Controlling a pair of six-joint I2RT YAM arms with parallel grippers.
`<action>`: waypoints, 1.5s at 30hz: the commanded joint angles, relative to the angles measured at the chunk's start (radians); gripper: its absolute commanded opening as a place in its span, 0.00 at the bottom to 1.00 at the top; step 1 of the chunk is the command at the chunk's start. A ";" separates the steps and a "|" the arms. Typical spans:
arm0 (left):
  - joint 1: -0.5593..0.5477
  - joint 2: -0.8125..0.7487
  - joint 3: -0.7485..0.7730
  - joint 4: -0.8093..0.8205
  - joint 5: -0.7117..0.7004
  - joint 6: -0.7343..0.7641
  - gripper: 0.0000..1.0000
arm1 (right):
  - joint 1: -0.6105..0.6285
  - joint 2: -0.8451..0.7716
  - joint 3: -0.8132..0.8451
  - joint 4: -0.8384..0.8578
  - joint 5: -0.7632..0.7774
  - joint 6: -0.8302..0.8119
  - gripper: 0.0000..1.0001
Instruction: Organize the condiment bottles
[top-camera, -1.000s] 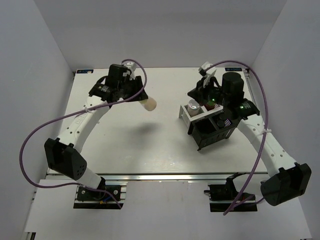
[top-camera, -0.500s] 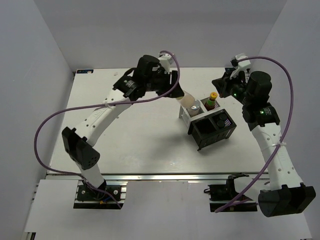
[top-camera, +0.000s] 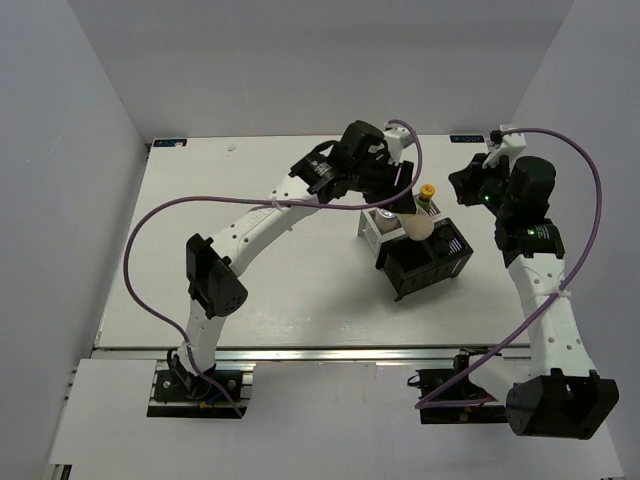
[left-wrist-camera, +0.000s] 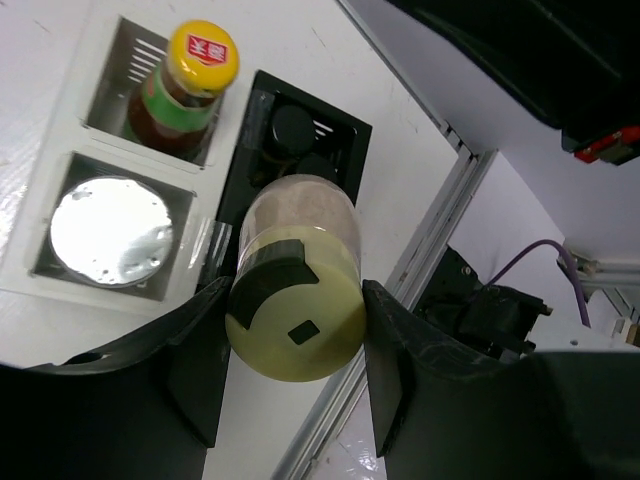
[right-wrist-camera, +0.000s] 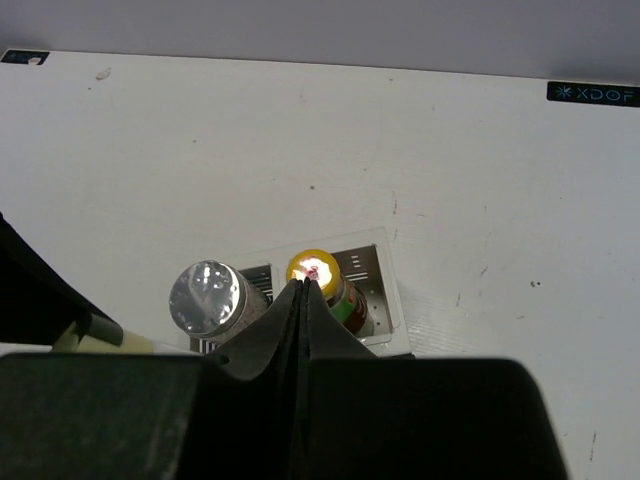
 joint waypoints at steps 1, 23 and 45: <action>-0.017 -0.007 0.048 -0.011 0.032 0.014 0.00 | -0.032 -0.036 -0.019 0.039 0.011 0.021 0.00; -0.092 0.083 0.020 -0.110 -0.120 0.105 0.00 | -0.058 -0.062 -0.112 0.068 -0.021 0.004 0.00; -0.122 0.123 -0.015 -0.097 -0.194 0.134 0.80 | -0.058 -0.069 -0.149 0.077 -0.035 -0.016 0.00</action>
